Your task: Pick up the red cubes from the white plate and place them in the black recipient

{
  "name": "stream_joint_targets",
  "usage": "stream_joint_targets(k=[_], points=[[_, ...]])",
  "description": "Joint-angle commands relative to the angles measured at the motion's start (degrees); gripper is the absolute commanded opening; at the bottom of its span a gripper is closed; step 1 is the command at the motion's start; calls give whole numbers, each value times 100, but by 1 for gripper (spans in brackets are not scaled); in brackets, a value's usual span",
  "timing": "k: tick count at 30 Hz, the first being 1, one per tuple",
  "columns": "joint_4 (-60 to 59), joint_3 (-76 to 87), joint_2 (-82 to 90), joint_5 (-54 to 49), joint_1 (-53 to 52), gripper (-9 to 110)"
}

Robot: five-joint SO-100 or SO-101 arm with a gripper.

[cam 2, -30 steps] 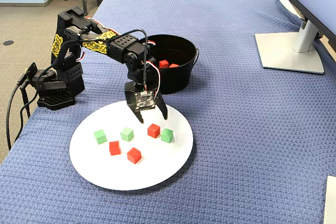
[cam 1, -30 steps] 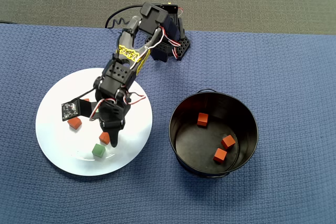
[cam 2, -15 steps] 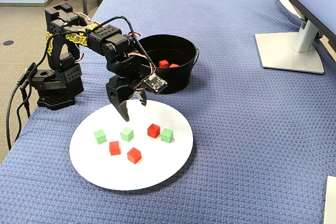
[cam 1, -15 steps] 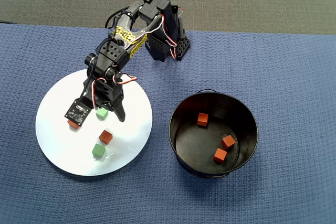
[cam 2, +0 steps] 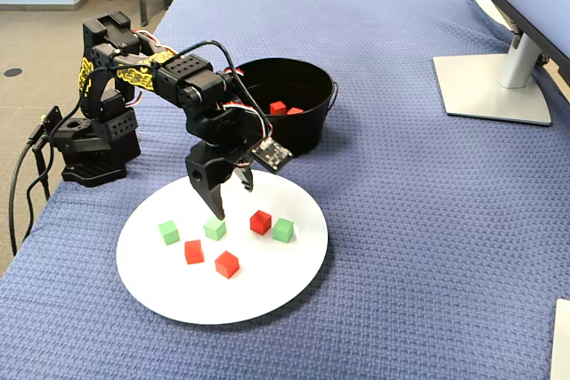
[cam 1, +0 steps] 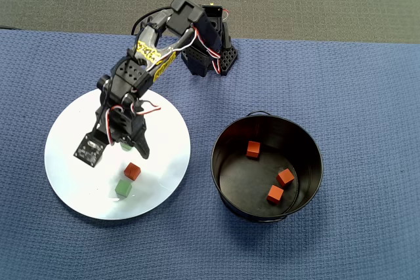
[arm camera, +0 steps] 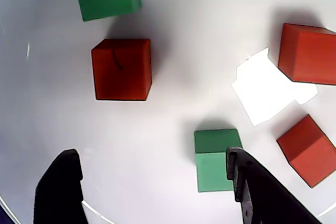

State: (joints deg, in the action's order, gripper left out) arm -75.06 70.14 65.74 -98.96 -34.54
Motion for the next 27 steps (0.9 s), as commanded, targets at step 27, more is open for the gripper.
stream_joint_targets(k=[27], points=[[-246,-2030,-1459,510,536,25]])
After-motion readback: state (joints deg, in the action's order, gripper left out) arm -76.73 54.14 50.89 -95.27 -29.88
